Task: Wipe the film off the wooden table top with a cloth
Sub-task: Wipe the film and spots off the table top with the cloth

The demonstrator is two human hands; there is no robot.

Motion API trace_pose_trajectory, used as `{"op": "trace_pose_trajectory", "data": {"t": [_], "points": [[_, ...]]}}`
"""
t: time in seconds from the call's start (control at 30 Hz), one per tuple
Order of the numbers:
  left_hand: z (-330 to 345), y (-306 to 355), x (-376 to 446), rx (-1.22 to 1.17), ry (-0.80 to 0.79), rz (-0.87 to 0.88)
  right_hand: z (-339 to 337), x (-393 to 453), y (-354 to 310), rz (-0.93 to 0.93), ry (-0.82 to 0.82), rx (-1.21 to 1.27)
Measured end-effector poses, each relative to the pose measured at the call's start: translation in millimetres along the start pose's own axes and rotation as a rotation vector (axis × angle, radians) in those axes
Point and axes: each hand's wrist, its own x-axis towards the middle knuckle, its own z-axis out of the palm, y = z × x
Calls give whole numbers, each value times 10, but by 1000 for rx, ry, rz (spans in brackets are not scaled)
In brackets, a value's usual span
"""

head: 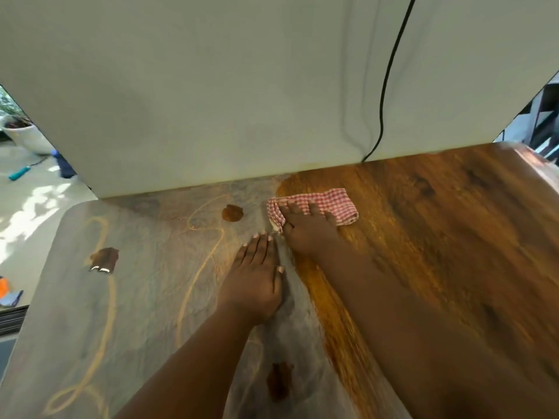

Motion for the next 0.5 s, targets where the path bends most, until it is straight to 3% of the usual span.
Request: {"op": "trace_pose_trajectory", "data": {"t": [0.2,0.33,0.5], "points": [[-36,18,-16,-12,4,-5,117,-374,363,-205,17,-52],[2,-12,-10,-35,2,-8,-82,48,396,-84,15,-23],[2,1,15,-53,-1,-26,-170,809,-129,66,73,59]]}}
